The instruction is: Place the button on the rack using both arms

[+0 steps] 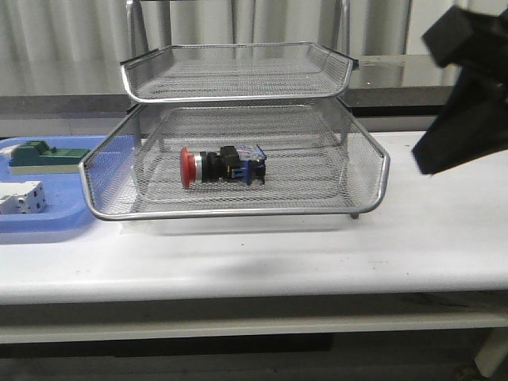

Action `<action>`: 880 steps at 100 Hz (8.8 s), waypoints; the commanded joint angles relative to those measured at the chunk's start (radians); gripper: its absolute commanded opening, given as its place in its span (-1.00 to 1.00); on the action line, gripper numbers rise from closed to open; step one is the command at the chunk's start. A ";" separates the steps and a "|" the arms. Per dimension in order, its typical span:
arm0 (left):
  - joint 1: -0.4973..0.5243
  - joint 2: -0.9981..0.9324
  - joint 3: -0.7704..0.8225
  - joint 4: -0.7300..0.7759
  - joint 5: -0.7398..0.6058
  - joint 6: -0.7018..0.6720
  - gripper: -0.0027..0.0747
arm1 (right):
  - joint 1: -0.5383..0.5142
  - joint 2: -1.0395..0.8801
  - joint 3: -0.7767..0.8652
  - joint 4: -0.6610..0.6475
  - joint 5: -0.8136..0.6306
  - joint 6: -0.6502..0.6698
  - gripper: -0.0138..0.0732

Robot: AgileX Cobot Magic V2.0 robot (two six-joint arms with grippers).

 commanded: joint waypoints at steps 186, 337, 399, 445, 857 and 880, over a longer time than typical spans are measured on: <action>0.003 0.005 -0.029 -0.012 -0.080 -0.009 -0.92 | 0.238 0.479 -0.247 -0.131 -0.495 -0.017 -0.81; 0.003 0.005 -0.029 -0.012 -0.080 -0.009 -0.92 | 0.067 0.263 -0.284 -0.188 -0.328 -0.012 -0.81; 0.003 0.005 -0.029 -0.012 -0.080 -0.009 -0.92 | -0.084 -0.319 0.085 -0.182 -0.381 -0.005 -0.81; 0.003 0.005 -0.029 -0.012 -0.080 -0.009 -0.92 | -0.084 -0.574 0.220 -0.179 -0.373 -0.005 -0.81; 0.003 0.005 -0.029 -0.012 -0.082 -0.009 -0.92 | -0.219 -1.207 0.696 -0.604 -0.547 0.494 -0.81; 0.003 0.005 -0.029 -0.012 -0.082 -0.009 -0.92 | -0.219 -1.207 0.696 -0.604 -0.547 0.494 -0.81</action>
